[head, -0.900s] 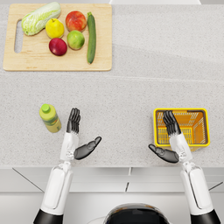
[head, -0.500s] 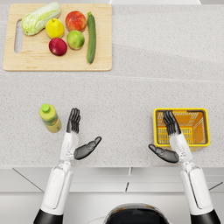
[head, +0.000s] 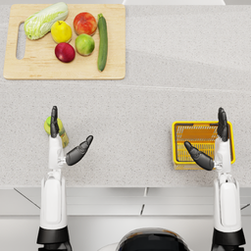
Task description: Pick up the green tea and place it into the yellow basket
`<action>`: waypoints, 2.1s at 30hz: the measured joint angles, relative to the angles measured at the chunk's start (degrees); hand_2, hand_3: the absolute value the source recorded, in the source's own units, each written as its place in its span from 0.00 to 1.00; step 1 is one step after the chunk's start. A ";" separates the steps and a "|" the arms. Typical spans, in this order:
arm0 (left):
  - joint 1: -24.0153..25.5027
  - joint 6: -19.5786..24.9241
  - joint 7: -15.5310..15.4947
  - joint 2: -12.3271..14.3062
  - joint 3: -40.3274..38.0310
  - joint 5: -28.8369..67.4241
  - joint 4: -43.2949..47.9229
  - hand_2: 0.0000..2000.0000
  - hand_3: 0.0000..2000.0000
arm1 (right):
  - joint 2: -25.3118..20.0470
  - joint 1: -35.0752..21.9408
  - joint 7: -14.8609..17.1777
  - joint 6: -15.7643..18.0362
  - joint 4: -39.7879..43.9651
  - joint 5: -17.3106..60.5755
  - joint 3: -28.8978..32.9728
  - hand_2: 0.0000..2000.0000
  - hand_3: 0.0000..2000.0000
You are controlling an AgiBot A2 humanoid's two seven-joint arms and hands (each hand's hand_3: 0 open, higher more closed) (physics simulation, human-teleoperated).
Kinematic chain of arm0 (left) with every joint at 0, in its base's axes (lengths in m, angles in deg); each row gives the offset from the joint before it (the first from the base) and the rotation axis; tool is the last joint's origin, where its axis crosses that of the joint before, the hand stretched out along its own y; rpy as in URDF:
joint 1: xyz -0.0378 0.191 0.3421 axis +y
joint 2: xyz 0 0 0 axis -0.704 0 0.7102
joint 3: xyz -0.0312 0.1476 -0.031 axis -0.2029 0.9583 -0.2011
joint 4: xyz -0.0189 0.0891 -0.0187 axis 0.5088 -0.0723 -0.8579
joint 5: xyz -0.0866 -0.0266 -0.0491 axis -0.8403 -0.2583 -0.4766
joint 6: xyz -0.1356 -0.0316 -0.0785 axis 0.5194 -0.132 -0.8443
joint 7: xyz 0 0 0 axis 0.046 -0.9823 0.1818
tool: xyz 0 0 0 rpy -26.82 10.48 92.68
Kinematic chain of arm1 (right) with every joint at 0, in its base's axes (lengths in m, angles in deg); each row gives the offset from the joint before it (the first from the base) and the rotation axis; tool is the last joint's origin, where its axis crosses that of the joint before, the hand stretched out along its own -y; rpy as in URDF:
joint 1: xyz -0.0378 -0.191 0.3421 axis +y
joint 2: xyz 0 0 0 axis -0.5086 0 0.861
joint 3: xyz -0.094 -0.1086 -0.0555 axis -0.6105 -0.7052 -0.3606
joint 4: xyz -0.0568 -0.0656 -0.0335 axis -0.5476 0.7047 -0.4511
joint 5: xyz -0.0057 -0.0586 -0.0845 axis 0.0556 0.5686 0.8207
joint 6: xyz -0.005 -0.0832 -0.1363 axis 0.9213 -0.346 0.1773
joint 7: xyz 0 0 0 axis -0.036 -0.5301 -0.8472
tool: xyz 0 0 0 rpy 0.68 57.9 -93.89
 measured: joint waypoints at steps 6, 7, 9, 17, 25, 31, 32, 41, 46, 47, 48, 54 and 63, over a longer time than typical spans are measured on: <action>-0.45 0.05 -0.05 0.32 -6.67 2.86 -6.34 0.00 0.00 | -0.47 0.13 -0.05 -0.05 -0.47 2.86 3.79 0.00 0.00; -0.24 0.05 -0.05 0.42 -6.66 2.98 -7.88 0.00 0.00 | -0.56 0.20 -0.05 -0.05 -0.53 2.99 3.51 0.00 0.00; -0.09 0.05 -0.05 0.62 -5.91 3.14 -11.26 0.00 0.00 | -0.73 0.30 -0.05 -0.05 -0.62 3.15 2.68 0.00 0.00; -5.98 0.05 -0.05 1.75 -2.28 3.30 -32.49 0.00 0.00 | -1.19 2.64 -0.05 -0.05 -2.22 3.31 -0.37 0.00 0.00; -12.64 -0.06 -0.06 2.85 0.09 3.32 -51.41 0.00 0.00 | -1.74 4.19 -0.05 -0.05 -2.69 3.32 -0.49 0.00 0.00; -15.49 0.01 -0.06 3.50 -0.66 3.32 -56.99 1.00 0.33 | -2.22 4.75 -0.05 -0.05 -2.11 3.32 -0.84 0.00 0.00; -15.39 0.15 0.03 3.56 -1.09 3.34 -56.69 1.00 0.49 | -2.29 4.90 -0.05 -0.05 -2.05 3.32 -0.87 0.00 0.00; -14.88 2.17 0.02 4.33 -1.02 3.35 -53.45 1.00 1.00 | -3.04 5.59 -0.05 -0.05 -1.65 3.32 -2.71 0.00 0.00; -10.83 2.80 -0.11 4.51 4.60 3.36 -32.87 1.00 1.00 | -4.03 4.64 -0.05 -0.05 -1.89 3.31 -8.39 0.00 0.00; -10.49 2.79 -0.18 4.60 5.68 3.35 -28.78 1.00 1.00 | -4.49 4.17 -0.05 -0.05 -1.50 3.31 -9.91 0.00 0.00; -10.35 2.73 -0.23 4.73 6.76 3.35 -25.02 1.00 1.00 | -4.99 3.56 -0.05 -0.05 -0.95 3.32 -11.38 0.00 0.00; -12.41 2.98 -0.48 6.61 13.52 3.32 -13.58 1.00 1.00 | -8.54 -0.72 -0.05 -0.05 3.83 16.74 -18.37 0.00 0.00; -14.39 3.29 -0.56 10.16 25.28 3.33 -5.04 1.00 1.00 | -13.12 -6.20 -0.05 -0.05 11.84 19.92 -23.54 0.00 0.00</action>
